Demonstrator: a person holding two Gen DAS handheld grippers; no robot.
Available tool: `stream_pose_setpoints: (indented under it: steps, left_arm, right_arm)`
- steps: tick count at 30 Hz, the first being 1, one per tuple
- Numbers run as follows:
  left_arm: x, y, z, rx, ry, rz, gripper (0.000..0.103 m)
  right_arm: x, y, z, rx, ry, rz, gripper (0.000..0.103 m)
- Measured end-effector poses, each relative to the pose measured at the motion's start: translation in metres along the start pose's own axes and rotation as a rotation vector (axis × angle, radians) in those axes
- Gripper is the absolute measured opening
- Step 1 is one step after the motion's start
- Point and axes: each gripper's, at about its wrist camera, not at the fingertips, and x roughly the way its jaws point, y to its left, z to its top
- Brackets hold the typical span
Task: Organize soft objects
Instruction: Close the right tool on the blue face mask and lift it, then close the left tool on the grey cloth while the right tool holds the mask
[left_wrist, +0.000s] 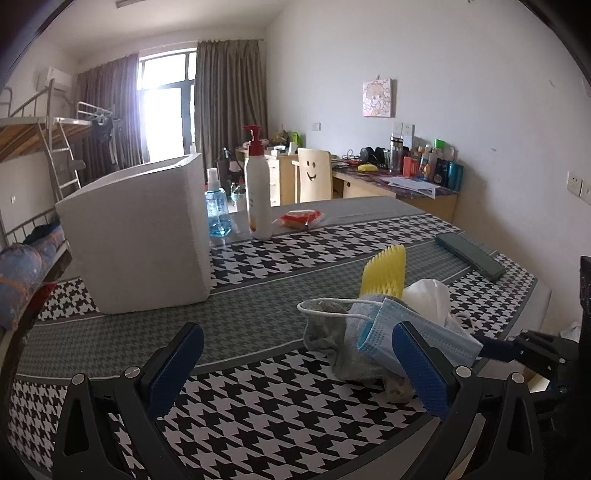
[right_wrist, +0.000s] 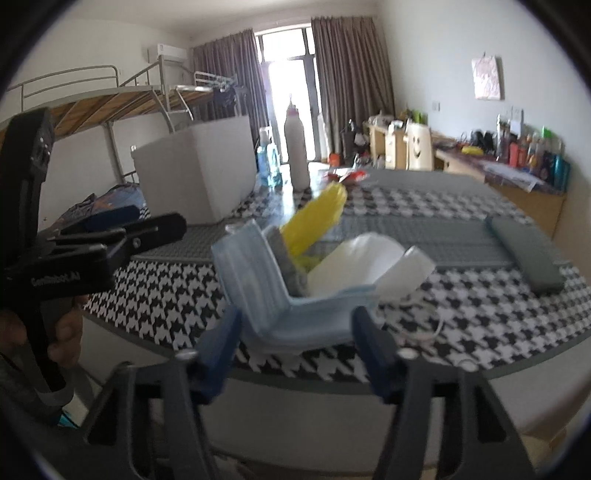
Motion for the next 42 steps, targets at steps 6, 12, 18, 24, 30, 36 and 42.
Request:
stream_pose_setpoints:
  steps: [6,12,18,24,30,36,42]
  left_arm:
    - [0.006,-0.003,0.0,0.007,0.012,-0.004,0.102]
    - [0.01,-0.005,0.002,0.008,0.018,-0.006,0.102]
    - [0.011,-0.009,0.001,0.018,0.023,-0.026,0.102]
    - [0.013,-0.016,0.0,0.035,0.025,-0.053,0.102]
    - [0.018,-0.027,-0.002,0.063,0.053,-0.105,0.102]
    - [0.03,-0.034,-0.004,0.069,0.084,-0.135,0.094]
    - [0.037,-0.052,-0.004,0.126,0.105,-0.177,0.08]
  right_arm:
    - [0.004,-0.001,-0.004,0.015,0.035,0.047,0.038]
    - [-0.009,-0.003,-0.002,0.004,0.005,0.078,0.026]
    - [-0.029,-0.011,0.01,0.016,-0.054,0.077,0.025]
    - [-0.039,-0.022,0.021,0.072,-0.103,0.088,0.017]
    - [-0.039,-0.027,0.035,0.101,-0.149,0.071,0.015]
    - [-0.035,-0.032,0.04,0.099,-0.154,0.054,0.015]
    - [-0.035,-0.04,0.041,0.123,-0.161,0.049,0.015]
